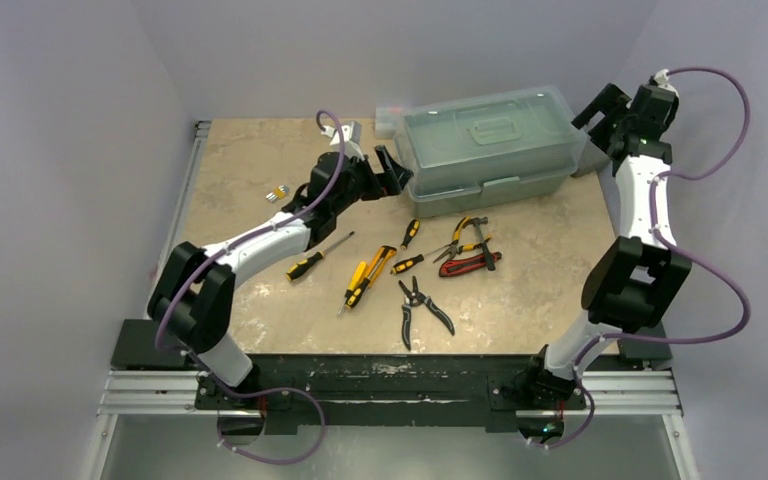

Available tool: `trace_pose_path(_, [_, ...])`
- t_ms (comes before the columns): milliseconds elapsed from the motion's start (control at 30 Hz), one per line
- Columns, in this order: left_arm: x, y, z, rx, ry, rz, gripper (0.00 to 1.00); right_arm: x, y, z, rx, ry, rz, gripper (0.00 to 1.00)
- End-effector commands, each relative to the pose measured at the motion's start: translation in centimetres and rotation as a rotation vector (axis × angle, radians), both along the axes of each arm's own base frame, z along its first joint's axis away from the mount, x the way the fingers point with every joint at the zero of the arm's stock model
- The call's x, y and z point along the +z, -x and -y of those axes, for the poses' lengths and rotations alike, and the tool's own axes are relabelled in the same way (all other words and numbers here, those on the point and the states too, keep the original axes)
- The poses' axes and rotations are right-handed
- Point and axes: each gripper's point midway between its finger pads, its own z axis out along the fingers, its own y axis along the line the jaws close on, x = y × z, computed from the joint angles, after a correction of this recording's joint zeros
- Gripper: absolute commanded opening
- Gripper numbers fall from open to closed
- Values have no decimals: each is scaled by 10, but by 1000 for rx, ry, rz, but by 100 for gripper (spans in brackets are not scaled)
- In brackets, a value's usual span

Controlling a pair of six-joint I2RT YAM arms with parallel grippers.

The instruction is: Pack the tool kit

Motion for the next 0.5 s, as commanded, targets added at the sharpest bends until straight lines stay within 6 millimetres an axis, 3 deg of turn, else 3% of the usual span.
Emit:
trace_pose_path(0, [30, -23, 22, -13, 46, 52, 99, 15, -29, -10, 78, -154, 145, 99])
trace_pose_path(200, [31, -44, 38, -17, 57, 36, 98, -4, -62, -12, 133, -202, 168, 99])
trace_pose_path(300, [33, -51, 44, -21, 59, 32, 98, -28, -73, -21, 201, -243, 121, 97])
trace_pose_path(400, [35, -59, 49, -20, 53, 30, 98, -58, -70, -34, 245, -315, 66, 91])
trace_pose_path(467, [35, -63, 49, -17, 42, 27, 98, -76, -54, -45, 250, -334, 28, 87])
